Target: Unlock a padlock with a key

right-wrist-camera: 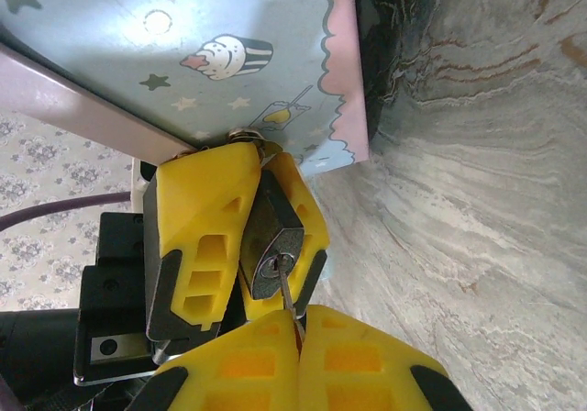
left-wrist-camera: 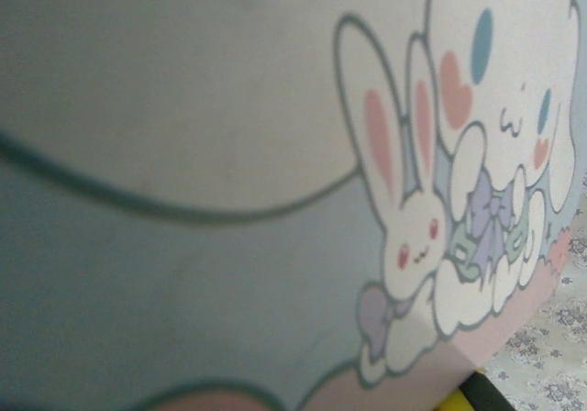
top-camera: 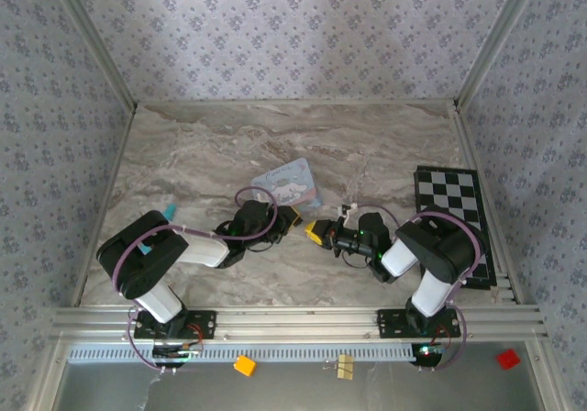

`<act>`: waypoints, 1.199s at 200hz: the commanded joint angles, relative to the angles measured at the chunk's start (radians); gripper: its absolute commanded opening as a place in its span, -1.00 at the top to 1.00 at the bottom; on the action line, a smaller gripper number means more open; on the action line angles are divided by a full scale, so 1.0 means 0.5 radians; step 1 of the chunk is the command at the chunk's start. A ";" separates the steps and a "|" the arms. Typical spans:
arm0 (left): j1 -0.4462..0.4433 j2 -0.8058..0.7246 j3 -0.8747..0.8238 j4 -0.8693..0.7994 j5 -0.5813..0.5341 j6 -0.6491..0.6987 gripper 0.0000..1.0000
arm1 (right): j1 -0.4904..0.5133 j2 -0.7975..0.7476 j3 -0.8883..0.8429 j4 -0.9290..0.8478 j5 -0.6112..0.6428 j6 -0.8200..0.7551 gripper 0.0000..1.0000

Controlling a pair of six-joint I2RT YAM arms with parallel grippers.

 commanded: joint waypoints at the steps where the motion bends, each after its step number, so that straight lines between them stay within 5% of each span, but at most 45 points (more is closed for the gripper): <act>1: -0.027 -0.084 0.006 0.097 0.135 -0.043 1.00 | -0.035 0.032 0.055 0.070 0.057 -0.020 1.00; 240: -0.101 -0.085 0.055 0.094 0.140 -0.010 0.89 | 0.002 0.054 0.132 0.072 0.097 -0.056 1.00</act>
